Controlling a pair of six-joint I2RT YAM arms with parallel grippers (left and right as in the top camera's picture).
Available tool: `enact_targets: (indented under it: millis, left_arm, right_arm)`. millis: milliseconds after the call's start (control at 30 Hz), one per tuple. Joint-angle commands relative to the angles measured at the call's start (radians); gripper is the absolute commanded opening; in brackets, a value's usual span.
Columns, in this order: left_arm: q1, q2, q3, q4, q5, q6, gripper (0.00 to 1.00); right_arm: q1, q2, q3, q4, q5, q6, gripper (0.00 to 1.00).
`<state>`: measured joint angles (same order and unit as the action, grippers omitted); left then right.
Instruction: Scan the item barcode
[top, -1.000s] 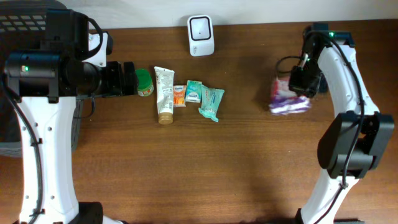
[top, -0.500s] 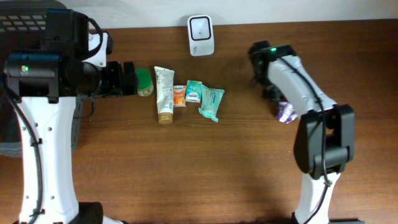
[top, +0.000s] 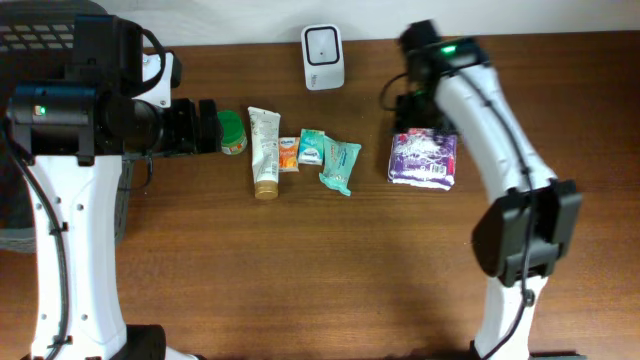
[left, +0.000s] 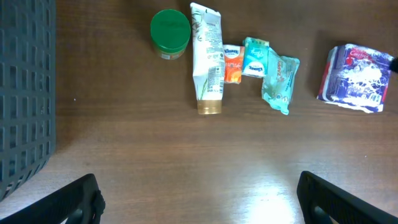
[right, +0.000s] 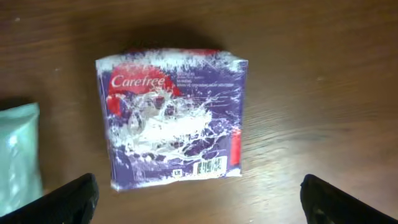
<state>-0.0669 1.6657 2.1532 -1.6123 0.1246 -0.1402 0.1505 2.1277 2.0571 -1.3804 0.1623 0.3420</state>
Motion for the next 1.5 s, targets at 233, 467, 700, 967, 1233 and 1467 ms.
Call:
enact_targets:
  millis: [233, 467, 700, 967, 1233, 1467]
  left_arm:
    - [0.005, -0.019, -0.002, -0.001, 0.01, -0.008, 0.99]
    - [0.005, -0.019, -0.002, -0.001, 0.01, -0.008, 0.99]
    - [0.005, -0.019, -0.002, -0.001, 0.01, -0.008, 0.99]
    - [0.005, -0.019, -0.002, -0.001, 0.01, -0.008, 0.99]
    - [0.005, -0.019, -0.002, -0.001, 0.01, -0.008, 0.99]
    - [0.005, -0.019, -0.002, -0.001, 0.01, -0.008, 0.99]
  right_arm:
    - [-0.382, 0.103, -0.117, 0.101, -0.75, -0.417, 0.99]
    - [-0.388, 0.125, -0.402, 0.426, -0.825, -0.403, 0.92]
    - [-0.388, 0.114, -0.441, 0.48, -0.846, -0.33, 0.23]
    - [-0.286, 0.076, 0.049, -0.009, -0.101, -0.091, 0.07]
    - [-0.07, 0.137, 0.044, -0.175, 0.504, 0.262, 0.09]
    - [0.109, 0.214, 0.026, -0.076, 0.327, 0.265, 0.41]
